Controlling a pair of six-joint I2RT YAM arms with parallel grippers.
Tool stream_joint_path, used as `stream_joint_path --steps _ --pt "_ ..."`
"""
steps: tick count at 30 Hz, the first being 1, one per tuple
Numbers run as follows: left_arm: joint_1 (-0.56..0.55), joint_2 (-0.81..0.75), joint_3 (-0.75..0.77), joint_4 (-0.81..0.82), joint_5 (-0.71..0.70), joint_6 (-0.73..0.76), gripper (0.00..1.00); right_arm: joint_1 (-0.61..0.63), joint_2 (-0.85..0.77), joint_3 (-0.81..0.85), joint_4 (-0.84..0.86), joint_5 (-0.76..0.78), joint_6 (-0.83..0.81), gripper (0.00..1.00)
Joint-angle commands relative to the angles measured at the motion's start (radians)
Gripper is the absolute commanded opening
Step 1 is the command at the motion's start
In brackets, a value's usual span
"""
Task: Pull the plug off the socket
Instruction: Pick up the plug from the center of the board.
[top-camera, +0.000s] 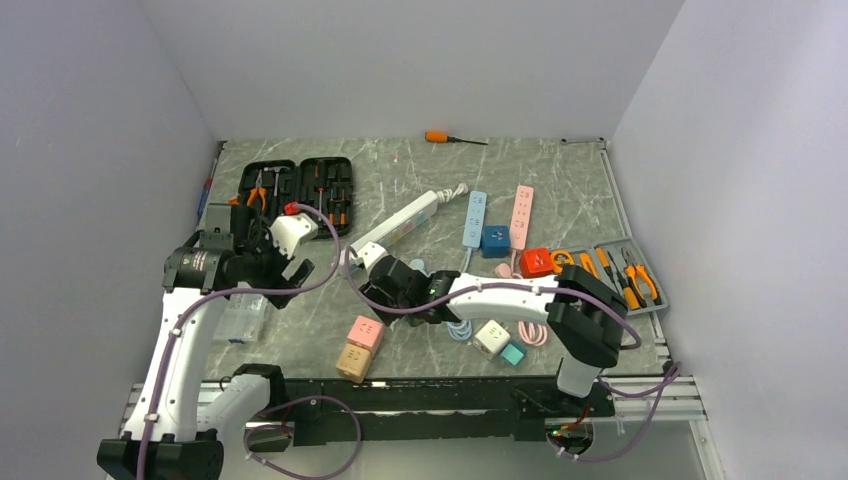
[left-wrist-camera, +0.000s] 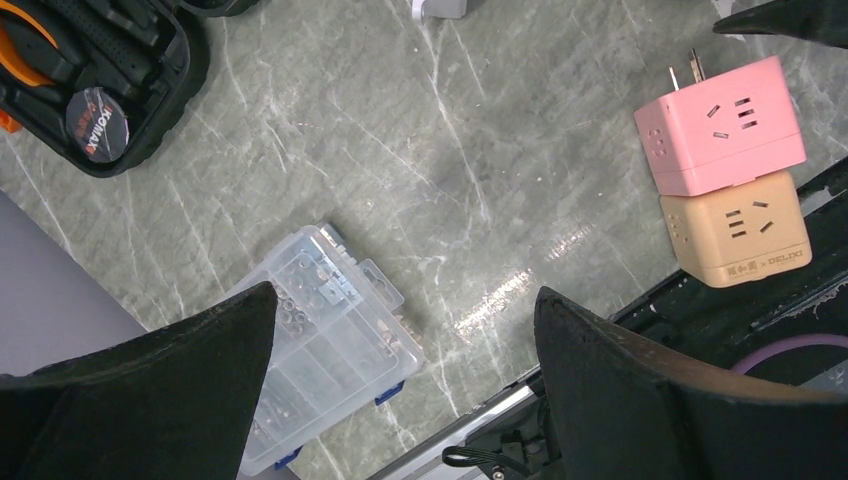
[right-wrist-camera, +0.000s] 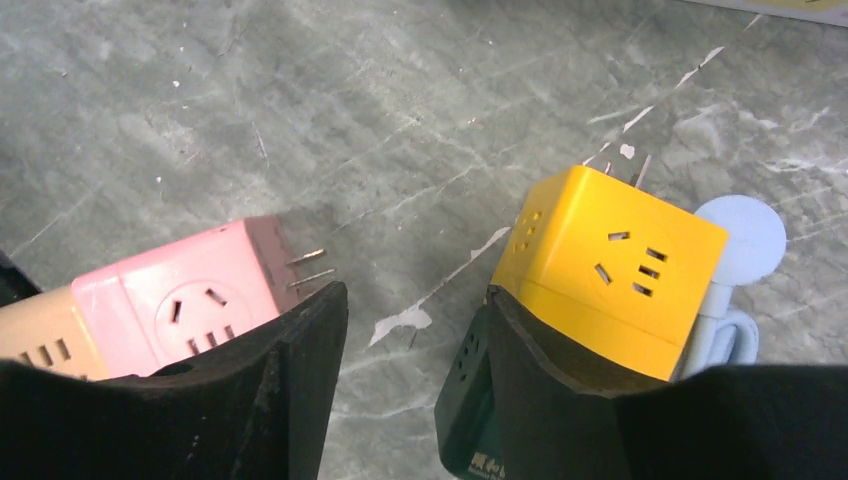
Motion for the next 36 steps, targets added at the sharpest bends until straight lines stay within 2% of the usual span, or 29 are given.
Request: stream_joint_path --steps 1,4,9,14,22,36 --pt "0.007 -0.018 0.007 0.002 0.035 0.017 0.99 0.017 -0.077 0.001 0.017 0.049 0.026 0.57" --pt "0.008 -0.019 0.004 0.012 0.035 0.004 0.99 0.018 -0.078 0.062 0.029 0.045 0.017 0.59" --pt "0.011 -0.022 0.011 0.008 0.031 -0.006 0.99 0.047 0.054 0.236 0.01 -0.014 -0.019 0.59" --pt "0.029 -0.022 0.01 0.013 0.019 -0.005 0.99 0.111 0.19 0.335 -0.026 -0.012 -0.06 0.51" --pt "0.076 -0.005 0.023 0.022 0.033 -0.006 0.99 0.114 0.177 0.219 0.0 0.006 -0.047 0.29" --pt "0.112 -0.006 0.043 0.006 0.073 0.0 0.99 0.091 0.01 -0.015 0.059 0.054 0.035 0.26"
